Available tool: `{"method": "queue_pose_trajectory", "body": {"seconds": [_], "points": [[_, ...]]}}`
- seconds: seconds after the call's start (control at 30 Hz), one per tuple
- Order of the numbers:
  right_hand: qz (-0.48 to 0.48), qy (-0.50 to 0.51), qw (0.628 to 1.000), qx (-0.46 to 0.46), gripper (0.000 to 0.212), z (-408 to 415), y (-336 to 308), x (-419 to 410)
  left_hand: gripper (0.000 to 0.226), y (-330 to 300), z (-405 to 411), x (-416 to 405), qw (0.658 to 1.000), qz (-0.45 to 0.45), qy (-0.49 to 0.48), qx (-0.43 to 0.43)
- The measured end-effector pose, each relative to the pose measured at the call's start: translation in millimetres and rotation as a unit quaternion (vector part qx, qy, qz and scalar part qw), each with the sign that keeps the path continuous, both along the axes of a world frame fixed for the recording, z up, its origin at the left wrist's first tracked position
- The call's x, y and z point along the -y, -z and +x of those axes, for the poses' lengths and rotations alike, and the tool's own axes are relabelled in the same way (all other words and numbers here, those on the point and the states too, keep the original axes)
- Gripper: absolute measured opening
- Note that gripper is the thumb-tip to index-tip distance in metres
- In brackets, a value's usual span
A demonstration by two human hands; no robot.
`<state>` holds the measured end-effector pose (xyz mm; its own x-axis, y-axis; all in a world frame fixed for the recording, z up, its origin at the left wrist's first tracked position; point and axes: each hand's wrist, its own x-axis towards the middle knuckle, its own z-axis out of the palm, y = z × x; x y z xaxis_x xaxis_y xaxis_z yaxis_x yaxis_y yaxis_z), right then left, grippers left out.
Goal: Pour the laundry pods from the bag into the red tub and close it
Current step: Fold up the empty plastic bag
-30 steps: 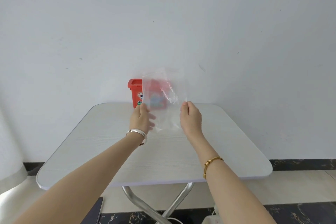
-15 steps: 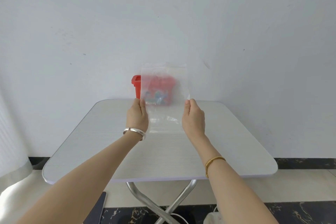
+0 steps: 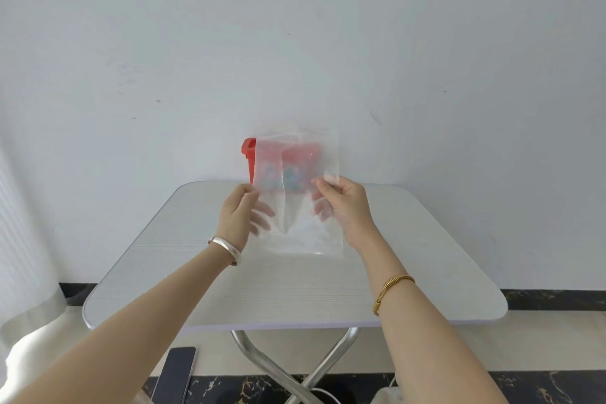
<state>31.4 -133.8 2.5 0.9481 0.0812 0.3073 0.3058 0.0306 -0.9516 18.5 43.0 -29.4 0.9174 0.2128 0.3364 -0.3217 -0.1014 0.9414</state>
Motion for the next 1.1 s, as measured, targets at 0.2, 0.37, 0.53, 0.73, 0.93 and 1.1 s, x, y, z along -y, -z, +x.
{"method": "queue_pose_trajectory", "body": {"seconds": [0.2, 0.37, 0.53, 0.73, 0.93, 1.1], "points": [[0.014, -0.031, 0.999, 0.007, 0.02, -4, -5, 5, 0.029, -23, -4, -12, 0.98, -0.042, 0.155, -0.119], [-0.014, -0.045, 0.999, -0.008, 0.018, -4, -6, 7, 0.011, -24, -6, -18, 0.959, -0.007, 0.226, -0.172], [-0.133, -0.073, 0.987, -0.057, 0.017, -6, -3, 13, 0.035, -28, -5, -29, 0.957, 0.002, 0.205, -0.203], [-0.005, -0.114, 0.986, -0.122, 0.031, -7, 1, 12, 0.03, -32, -9, -34, 0.93, -0.129, 0.239, -0.248], [0.028, -0.073, 0.992, -0.102, 0.031, -5, -1, 10, 0.033, -26, -9, -27, 0.918, -0.209, 0.236, -0.24], [0.041, -0.062, 0.992, -0.097, 0.031, -3, -2, 12, 0.027, -24, -7, -21, 0.912, -0.264, 0.205, -0.237]]}}
